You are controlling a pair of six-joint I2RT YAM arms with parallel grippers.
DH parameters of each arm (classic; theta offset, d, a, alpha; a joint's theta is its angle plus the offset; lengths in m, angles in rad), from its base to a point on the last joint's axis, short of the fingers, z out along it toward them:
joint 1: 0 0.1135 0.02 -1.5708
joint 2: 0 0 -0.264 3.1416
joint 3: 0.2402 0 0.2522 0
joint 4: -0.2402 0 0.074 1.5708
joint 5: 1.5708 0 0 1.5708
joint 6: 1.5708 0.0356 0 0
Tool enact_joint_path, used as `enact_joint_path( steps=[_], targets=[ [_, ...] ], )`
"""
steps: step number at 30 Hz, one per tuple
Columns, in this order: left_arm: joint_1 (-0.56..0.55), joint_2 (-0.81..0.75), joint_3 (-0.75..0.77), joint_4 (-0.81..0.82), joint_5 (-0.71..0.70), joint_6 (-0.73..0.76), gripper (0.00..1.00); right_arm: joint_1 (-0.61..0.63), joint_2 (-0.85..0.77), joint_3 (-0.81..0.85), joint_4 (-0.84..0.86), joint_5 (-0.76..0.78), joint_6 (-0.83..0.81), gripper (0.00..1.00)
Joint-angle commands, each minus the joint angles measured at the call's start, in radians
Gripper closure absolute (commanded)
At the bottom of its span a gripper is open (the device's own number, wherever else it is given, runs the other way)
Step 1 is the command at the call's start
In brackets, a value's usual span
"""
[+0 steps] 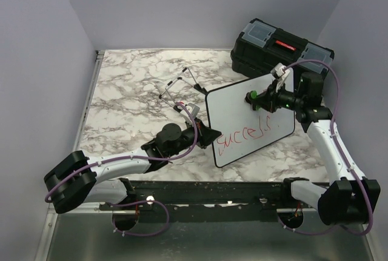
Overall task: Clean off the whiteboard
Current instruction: Erase the whiteboard at the center of the board.
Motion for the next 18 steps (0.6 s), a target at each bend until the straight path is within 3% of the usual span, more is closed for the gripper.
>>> enact_joint_path(
  steps=[1, 6, 10, 18],
  targets=[
    [-0.007, -0.015, 0.018, 0.098, 0.033, 0.035, 1.0, 0.001, 0.029, 0.061, 0.171, 0.198, 0.193, 0.99],
    [-0.007, -0.016, 0.019, 0.099, 0.036, 0.034, 1.0, -0.002, 0.061, 0.068, 0.155, 0.357, 0.196, 0.99],
    [-0.007, -0.016, 0.013, 0.109, 0.035, 0.034, 1.0, -0.001, 0.024, 0.021, 0.079, 0.347, 0.108, 0.99],
    [-0.007, -0.014, 0.003, 0.127, 0.041, 0.032, 1.0, -0.001, -0.024, -0.014, -0.144, -0.129, -0.133, 0.99]
  ],
)
